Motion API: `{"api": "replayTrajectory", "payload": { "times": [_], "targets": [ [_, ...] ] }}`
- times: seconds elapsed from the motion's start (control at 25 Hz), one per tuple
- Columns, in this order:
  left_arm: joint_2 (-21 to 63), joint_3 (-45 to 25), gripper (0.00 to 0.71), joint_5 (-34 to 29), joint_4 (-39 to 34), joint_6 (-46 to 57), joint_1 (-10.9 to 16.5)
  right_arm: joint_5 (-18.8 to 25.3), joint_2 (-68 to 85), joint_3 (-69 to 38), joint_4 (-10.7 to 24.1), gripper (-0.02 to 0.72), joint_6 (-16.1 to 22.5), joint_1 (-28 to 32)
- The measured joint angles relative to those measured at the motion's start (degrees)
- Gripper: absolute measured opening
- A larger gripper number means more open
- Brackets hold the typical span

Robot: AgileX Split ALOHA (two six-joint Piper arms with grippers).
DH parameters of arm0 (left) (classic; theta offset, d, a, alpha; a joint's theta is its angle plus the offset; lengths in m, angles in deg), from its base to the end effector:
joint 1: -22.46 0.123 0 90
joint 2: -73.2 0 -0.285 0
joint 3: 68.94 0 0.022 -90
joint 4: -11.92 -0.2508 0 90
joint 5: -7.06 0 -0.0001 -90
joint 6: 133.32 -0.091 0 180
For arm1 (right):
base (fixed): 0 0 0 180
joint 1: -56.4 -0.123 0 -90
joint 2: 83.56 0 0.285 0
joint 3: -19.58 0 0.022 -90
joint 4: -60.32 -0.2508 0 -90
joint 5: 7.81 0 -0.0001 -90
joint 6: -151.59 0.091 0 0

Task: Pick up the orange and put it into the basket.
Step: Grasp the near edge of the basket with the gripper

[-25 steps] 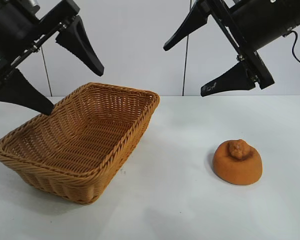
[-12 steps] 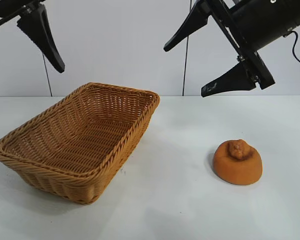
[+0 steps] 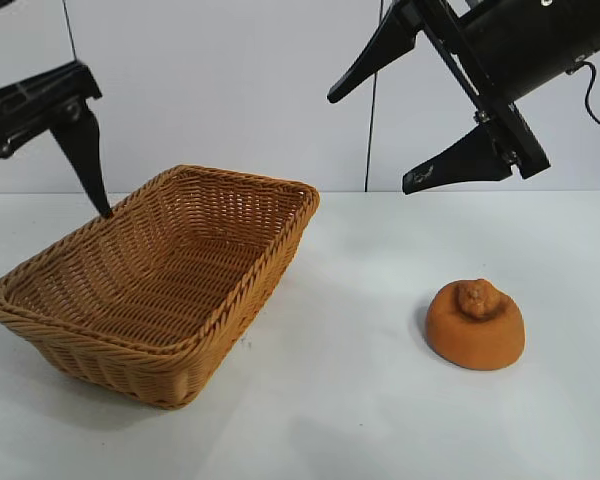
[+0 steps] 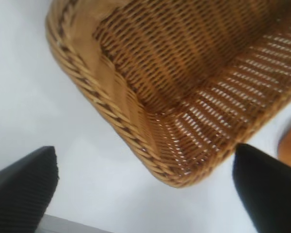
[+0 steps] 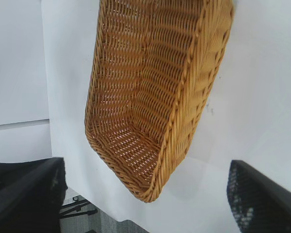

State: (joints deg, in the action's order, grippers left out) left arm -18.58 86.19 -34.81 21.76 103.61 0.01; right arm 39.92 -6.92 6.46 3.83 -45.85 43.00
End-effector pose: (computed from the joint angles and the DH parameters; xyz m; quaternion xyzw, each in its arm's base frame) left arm 0.2516 -0.1152 0.2311 -0.3399 0.9194 -0.1710 0.0994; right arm 0.3160 0.1331 0.2476 0.0256 0.9122 0.3861 0.1347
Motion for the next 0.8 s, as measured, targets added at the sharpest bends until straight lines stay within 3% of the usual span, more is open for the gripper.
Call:
{"api": "replayTrajectory", "payload": {
  "times": [0.36, 0.56, 0.8],
  "targets": [
    [-1.6, -1.9, 0.693, 7.7, -0.2, 4.7, 0.0, 0.0, 0.0, 0.0, 0.0, 0.620, 0.0, 0.0],
    [-7.7, -1.9, 0.693, 9.4, -0.2, 7.6, 0.0, 0.0, 0.0, 0.0, 0.0, 0.620, 0.0, 0.0],
    [-17.2, -1.9, 0.693, 18.4, 0.2, 8.2, 0.0, 0.0, 0.0, 0.0, 0.0, 0.620, 0.0, 0.0]
  ]
}}
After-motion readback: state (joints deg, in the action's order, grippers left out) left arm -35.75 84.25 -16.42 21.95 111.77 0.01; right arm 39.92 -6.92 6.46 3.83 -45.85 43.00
